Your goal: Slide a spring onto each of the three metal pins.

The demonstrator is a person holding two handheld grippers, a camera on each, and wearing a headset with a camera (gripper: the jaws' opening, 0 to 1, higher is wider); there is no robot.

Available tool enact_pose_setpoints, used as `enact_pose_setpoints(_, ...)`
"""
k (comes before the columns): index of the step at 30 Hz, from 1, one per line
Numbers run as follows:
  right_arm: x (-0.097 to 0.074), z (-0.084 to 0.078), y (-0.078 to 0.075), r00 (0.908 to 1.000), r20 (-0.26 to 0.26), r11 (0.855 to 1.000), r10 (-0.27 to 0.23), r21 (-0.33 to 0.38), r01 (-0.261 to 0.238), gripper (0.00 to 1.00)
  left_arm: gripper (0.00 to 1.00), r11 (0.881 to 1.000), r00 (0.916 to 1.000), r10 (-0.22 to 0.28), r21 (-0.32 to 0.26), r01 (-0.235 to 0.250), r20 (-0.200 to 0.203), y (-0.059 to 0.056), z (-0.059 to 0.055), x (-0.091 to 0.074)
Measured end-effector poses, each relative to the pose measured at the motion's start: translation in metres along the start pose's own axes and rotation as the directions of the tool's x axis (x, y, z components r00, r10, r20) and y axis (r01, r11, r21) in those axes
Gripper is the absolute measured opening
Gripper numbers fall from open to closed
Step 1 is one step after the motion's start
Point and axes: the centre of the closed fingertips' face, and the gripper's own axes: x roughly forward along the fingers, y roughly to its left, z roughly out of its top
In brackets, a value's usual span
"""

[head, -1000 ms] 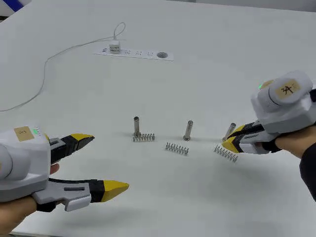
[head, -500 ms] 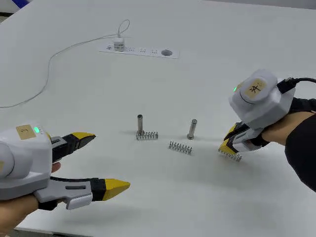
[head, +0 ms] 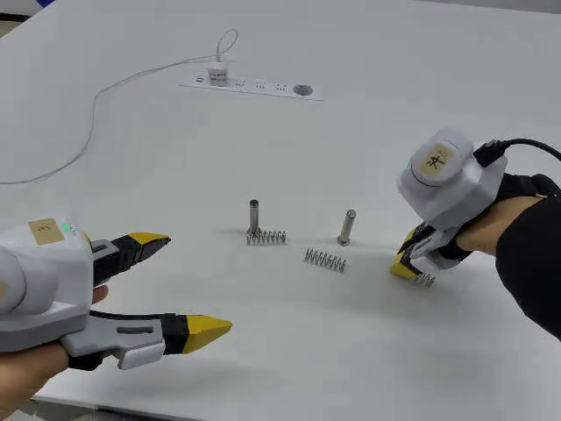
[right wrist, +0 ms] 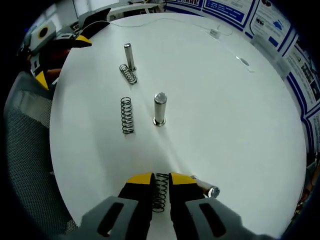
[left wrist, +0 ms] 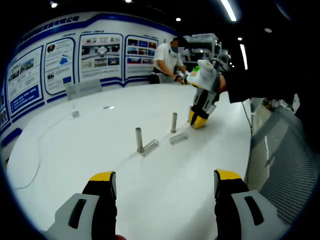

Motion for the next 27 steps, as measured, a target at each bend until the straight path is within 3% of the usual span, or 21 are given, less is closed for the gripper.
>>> enact_pose_setpoints(7, -0.002, -0.001, 0.001, 0.9999, 0.011, 1.0, -0.008, 0.004, 0.008, 0.12, 0.82, 1.0, 1.0, 0.001, 0.001, -0.001, 0.002, 0.0, 0.001, 0.0)
enact_pose_setpoints(27, -0.031, 0.007, -0.002, 0.9904, 0.118, 0.996, -0.073, 0.052, 0.067, 0.12, 0.82, 1.0, 0.9999, -0.016, 0.022, 0.016, 0.004, -0.004, 0.007, 0.001)
